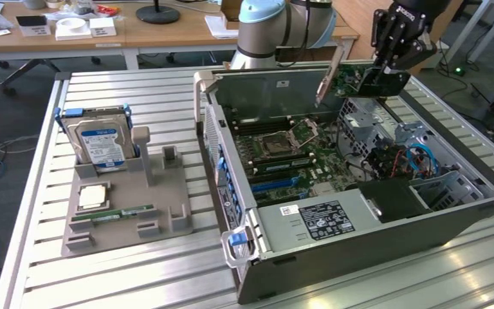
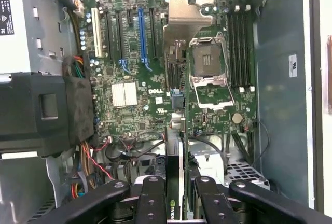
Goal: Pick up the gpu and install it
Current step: 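Insert the gpu into the slot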
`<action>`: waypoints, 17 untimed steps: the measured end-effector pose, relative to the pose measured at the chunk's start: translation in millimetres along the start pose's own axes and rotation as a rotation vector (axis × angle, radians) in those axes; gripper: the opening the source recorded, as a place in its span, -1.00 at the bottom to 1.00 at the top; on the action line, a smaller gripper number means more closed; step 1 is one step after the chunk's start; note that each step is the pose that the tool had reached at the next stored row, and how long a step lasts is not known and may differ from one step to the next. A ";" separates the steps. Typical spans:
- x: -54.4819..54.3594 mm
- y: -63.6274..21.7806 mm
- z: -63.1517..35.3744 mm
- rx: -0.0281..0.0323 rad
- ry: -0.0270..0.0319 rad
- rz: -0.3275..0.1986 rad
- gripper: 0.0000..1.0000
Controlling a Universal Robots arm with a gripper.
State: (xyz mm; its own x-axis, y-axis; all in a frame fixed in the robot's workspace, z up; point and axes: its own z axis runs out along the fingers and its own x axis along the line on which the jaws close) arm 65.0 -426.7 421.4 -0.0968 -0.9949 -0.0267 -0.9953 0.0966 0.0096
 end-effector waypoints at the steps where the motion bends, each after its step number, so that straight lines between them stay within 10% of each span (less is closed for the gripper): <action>1: 0.0 0.0 0.0 0.0000 0.0000 0.000 -0.47; 17: 1.3 13.1 3.1 0.0313 -0.0027 -0.035 -0.47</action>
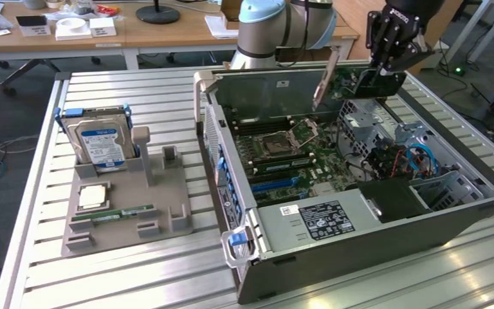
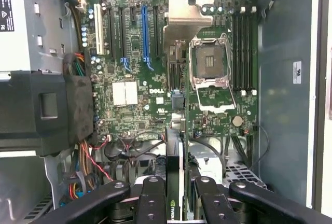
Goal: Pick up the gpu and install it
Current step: 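Insert the gpu into the slot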
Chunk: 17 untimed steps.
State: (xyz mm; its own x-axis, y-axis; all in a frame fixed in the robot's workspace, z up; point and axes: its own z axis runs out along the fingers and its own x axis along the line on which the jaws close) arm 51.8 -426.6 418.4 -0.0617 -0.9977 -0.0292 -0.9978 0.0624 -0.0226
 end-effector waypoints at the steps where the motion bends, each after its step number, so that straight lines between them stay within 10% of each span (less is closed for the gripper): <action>1: 0.1 1.7 0.6 0.0019 -0.0002 -0.001 -0.47; 17: 2.1 28.9 12.7 0.0174 -0.0014 -0.016 -0.47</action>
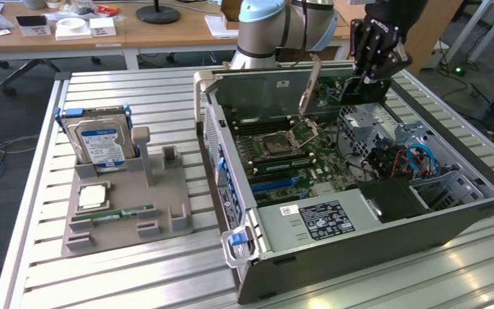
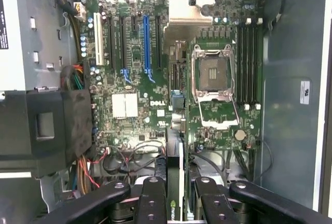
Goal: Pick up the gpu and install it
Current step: 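Insert the gpu into the slot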
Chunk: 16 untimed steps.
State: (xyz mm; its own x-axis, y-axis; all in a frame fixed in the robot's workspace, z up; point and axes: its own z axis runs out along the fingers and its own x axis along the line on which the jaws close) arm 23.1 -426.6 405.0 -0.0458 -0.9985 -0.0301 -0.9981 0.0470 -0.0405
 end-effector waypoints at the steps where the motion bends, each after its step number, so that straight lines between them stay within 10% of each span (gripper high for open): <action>1: 0.1 1.5 0.6 0.0009 0.0000 -0.001 -0.47; 16: 1.0 14.6 12.2 0.0059 -0.0003 -0.009 -0.47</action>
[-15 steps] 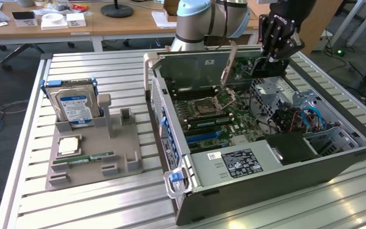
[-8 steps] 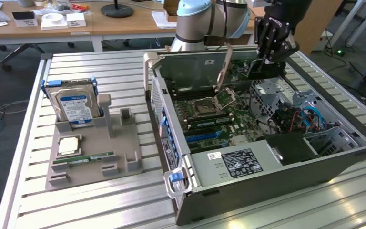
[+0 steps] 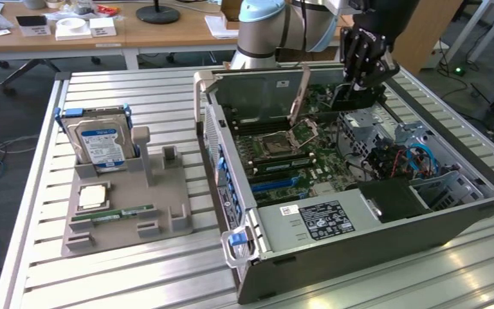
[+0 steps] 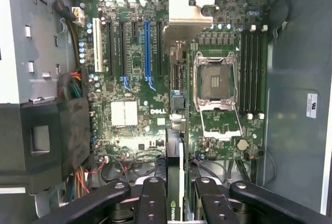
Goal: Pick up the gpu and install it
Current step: 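Insert the gpu into the slot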
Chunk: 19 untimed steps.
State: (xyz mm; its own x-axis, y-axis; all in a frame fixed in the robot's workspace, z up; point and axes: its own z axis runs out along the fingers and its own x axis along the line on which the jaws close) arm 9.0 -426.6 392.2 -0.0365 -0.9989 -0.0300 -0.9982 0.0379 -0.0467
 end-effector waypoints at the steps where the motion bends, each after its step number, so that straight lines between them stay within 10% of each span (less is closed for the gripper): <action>1: 0.0 0.2 0.9 -0.0001 0.0003 0.000 -0.47; 19: 0.5 2.5 15.3 0.0002 0.0041 0.000 -0.47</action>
State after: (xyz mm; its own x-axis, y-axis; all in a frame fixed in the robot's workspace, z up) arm 7.2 -426.6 376.8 -0.0364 -0.9990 -0.0258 -0.9982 0.0376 -0.0469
